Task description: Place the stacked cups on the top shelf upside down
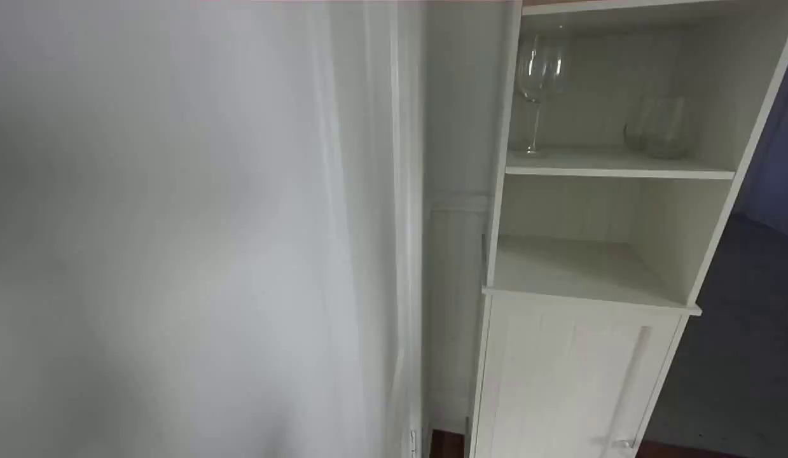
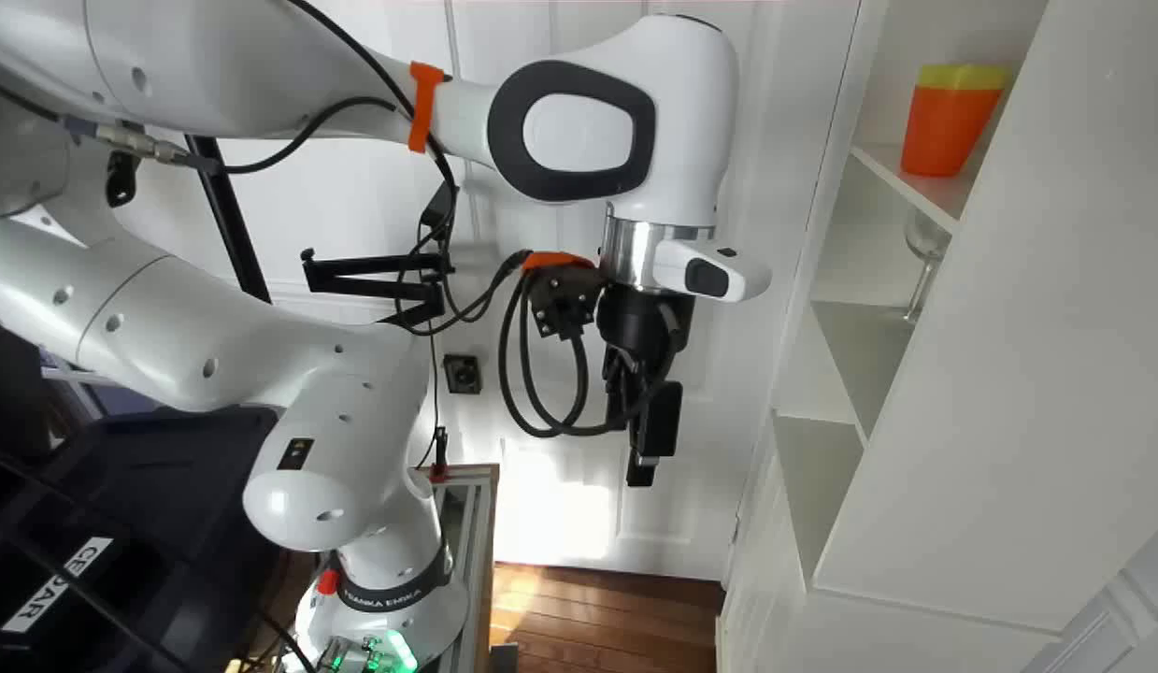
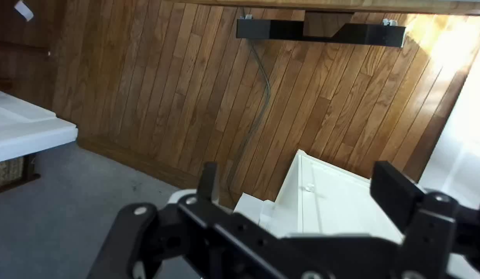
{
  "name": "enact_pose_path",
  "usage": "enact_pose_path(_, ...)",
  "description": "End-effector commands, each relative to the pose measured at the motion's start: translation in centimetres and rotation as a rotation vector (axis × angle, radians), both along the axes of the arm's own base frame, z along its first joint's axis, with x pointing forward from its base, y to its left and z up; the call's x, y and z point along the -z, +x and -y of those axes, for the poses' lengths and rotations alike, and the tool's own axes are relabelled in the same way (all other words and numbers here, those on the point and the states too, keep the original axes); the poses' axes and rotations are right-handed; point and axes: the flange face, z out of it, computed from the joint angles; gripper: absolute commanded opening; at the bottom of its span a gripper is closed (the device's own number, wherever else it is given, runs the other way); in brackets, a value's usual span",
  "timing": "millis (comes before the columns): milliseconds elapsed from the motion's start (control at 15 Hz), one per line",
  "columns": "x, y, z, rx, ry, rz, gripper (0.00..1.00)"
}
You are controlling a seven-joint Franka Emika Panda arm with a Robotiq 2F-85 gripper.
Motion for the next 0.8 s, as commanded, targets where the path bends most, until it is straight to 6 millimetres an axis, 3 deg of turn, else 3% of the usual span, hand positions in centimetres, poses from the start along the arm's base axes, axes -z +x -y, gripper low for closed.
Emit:
enact_pose_path(0, 0.0, 0.0, 0.0, 0.000, 0.000, -0.001, 1.00)
enact_pose_path(333, 0.0, 0.0, 0.0, 0.000, 0.000, -0.001, 1.00)
enact_pose_path(467, -2.0, 0.3, -0.8, -0.056, 0.023, 0.072, 1.00)
enact_pose_path(733, -8.3, 1.1, -2.4, -0.133, 0.026, 0.229, 1.00)
